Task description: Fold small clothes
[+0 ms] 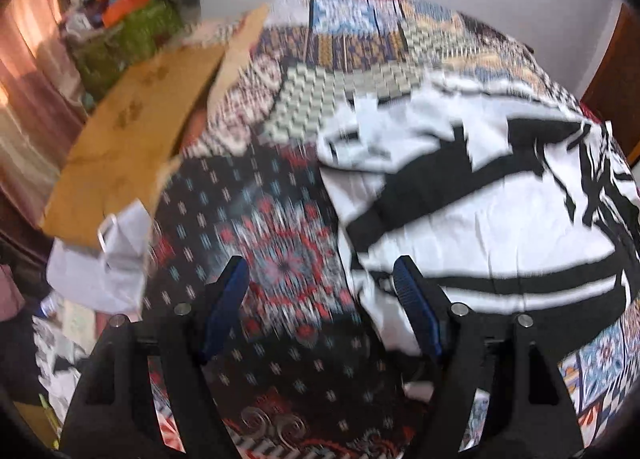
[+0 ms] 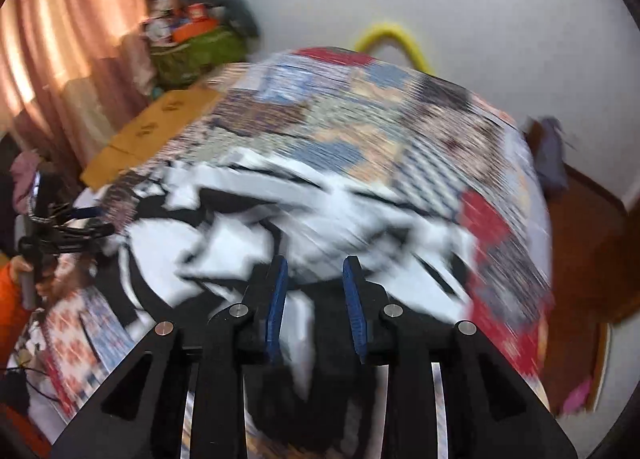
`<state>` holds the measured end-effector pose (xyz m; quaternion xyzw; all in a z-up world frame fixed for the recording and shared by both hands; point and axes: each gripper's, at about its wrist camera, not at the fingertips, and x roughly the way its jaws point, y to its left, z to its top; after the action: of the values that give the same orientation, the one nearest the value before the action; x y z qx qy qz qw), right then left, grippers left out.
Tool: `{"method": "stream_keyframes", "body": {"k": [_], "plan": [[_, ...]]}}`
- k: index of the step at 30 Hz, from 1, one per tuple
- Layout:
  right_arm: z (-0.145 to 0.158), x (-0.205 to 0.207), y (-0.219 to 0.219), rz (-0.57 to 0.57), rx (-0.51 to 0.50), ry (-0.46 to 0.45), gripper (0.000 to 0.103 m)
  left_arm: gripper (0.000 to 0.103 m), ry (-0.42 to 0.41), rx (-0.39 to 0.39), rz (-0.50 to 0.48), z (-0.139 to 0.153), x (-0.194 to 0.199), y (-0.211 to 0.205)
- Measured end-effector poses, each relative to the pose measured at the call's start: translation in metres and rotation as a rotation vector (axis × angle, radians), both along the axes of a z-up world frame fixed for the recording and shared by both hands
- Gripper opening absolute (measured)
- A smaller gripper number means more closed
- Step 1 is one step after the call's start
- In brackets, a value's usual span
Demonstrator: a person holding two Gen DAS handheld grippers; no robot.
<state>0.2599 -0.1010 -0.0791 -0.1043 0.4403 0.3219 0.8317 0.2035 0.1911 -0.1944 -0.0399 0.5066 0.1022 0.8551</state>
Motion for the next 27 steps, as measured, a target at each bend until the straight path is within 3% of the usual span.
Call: {"method": "stream_keyframes", "body": {"k": [5,9,14,19,27], "plan": [[-0.010,0.017,0.090,0.162,0.071,0.062,0.026,0.074,-0.006,0.038,0.006,-0.005,0.025,0.010],[-0.033,0.027,0.161,0.269,0.083,0.141,0.026,0.074,0.017,-0.062,0.023,-0.023,0.038,0.024],[-0.077,0.033,0.234,0.365,0.027,0.228,0.026,0.074,0.052,-0.099,0.022,-0.043,0.045,0.026],[-0.110,0.028,0.280,0.430,-0.053,0.269,0.026,0.074,0.038,-0.090,0.010,-0.049,0.043,0.025],[-0.133,0.026,0.311,0.460,-0.048,0.374,0.026,0.074,0.019,-0.104,0.013,-0.052,0.040,0.028]]}}
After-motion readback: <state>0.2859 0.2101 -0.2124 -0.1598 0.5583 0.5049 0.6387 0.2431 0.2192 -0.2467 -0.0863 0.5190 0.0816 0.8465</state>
